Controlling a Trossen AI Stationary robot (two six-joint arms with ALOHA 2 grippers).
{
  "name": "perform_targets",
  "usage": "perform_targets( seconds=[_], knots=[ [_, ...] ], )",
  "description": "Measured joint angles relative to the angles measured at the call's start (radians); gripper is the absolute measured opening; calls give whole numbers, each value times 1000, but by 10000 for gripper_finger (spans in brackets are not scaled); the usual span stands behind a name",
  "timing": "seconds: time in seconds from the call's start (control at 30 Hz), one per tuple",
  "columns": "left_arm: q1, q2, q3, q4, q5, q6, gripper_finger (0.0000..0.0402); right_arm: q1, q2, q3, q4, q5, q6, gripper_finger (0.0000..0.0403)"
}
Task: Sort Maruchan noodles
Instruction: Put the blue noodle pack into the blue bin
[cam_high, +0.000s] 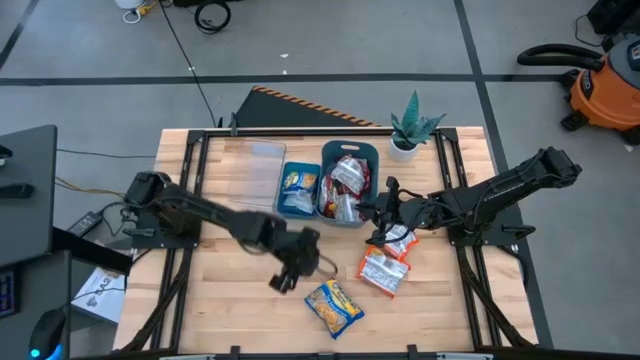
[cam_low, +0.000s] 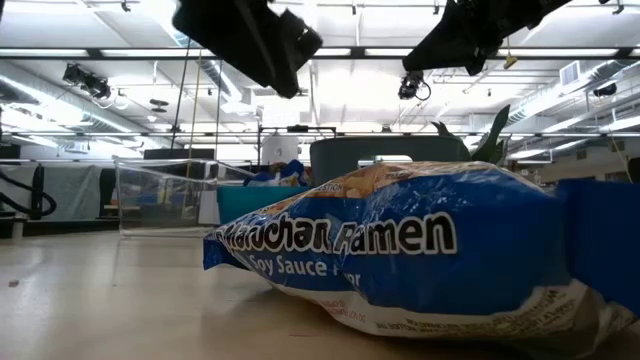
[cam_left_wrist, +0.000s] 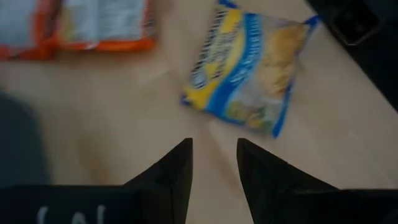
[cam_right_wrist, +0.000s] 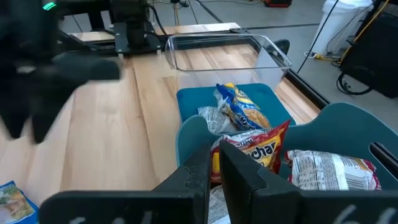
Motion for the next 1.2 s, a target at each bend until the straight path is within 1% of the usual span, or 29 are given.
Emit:
perform_targets(
  seconds=[0.2,0.33,0.43,0.53,0.63,0.73,0.83,0.97,1.1,1.2],
  knots=[
    [-111,67,0,47,-78,-1,132,-1,0,0,6,4,-2,39],
    [-164,121,0,83,-152,-55,143,-1,0,0,6,5,1,39],
    [-199,166,0,87,-224,-105,170,-1,0,0,7,5,1,39],
    [-223,202,0,86,-231,-119,205,-1,0,0,9,5,1,39],
    [-235,217,0,100,-230,-173,236,-1,0,0,8,6,1,39],
    [-236,230,1,129,-239,-225,251,-1,0,0,8,7,5,39],
    [-236,254,0,130,-250,-245,253,-1,0,0,21,7,5,39],
    [-235,288,0,130,-258,-262,244,-1,0,0,22,7,5,39],
    [-234,294,0,145,-276,-269,225,-1,0,0,22,7,4,39],
    [-234,294,0,147,-299,-285,201,-1,0,0,22,7,5,39]
  ],
)
